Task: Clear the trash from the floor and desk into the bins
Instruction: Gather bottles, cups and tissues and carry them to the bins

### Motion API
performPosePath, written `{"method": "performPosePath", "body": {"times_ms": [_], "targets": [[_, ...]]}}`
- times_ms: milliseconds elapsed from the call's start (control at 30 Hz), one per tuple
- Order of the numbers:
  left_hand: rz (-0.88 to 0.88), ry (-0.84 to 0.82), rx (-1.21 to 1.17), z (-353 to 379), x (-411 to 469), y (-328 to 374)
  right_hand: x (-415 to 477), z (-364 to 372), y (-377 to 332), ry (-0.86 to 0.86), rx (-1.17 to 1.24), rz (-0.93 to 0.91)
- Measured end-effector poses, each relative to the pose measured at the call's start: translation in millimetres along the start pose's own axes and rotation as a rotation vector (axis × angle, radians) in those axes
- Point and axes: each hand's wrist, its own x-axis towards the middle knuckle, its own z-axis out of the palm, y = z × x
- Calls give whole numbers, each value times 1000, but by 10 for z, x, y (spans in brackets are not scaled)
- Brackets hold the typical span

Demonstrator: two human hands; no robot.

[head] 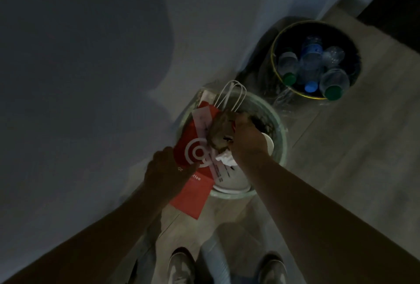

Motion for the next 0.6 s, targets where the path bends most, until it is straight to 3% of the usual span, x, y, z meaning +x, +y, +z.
{"method": "performPosePath", "body": {"times_ms": [167, 267, 500, 600], "targets": [[-61, -65, -126, 38, 7, -187, -30, 134, -67, -78, -294, -89], [35, 37, -198, 64, 40, -108, -172, 295, 5, -143, -247, -162], [102, 80, -93, 227, 296, 171, -14, 277, 328, -62, -253, -121], [72, 108, 21, 310, 446, 327, -93, 358, 487, -64, -305, -246]]}}
